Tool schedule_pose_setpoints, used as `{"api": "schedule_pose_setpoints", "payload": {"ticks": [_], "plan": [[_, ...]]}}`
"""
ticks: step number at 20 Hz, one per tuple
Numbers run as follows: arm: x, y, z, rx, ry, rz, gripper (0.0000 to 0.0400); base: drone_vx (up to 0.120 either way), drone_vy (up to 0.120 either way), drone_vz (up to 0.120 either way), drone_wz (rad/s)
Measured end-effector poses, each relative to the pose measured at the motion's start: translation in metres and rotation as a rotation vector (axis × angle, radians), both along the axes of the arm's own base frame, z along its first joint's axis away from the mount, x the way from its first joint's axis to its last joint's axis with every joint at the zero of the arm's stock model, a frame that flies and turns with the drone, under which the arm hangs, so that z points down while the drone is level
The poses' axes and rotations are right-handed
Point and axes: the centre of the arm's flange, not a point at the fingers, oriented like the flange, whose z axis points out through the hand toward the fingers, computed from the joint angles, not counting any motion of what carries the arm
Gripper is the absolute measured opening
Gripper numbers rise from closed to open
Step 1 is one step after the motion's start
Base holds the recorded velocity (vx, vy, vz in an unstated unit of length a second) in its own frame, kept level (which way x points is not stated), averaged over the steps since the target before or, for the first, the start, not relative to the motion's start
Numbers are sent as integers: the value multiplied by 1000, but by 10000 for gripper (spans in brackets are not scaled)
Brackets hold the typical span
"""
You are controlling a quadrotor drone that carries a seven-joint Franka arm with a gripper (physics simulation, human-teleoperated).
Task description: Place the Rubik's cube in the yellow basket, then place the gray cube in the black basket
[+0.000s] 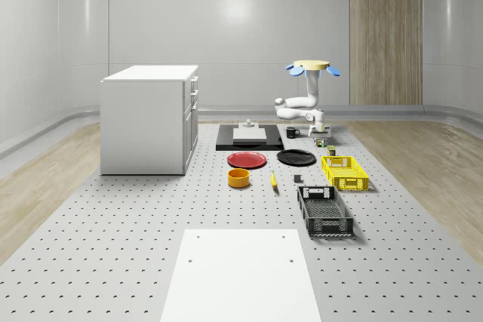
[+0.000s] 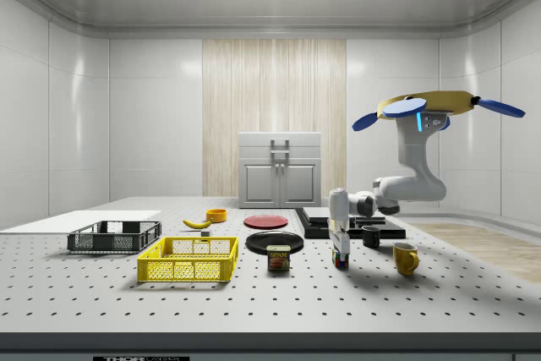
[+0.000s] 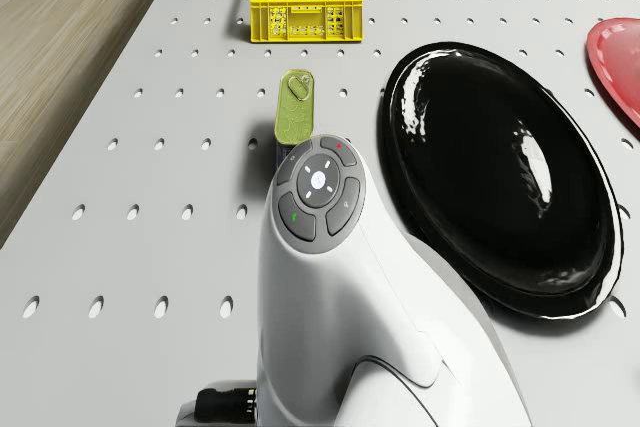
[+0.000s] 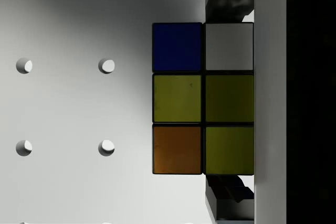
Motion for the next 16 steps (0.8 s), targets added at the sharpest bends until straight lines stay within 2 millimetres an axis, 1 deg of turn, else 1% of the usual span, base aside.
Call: {"api": "schedule_pose_setpoints", "payload": {"ticks": [1,4,7,16], "plan": [[0,0,0,0,0,0,400,0,0,0,0],[0,0,0,0,0,0,360,0,0,0,0],[0,0,0,0,0,0,342,0,0,0,0],[0,0,0,0,0,0,327,0,0,0,0]]}}
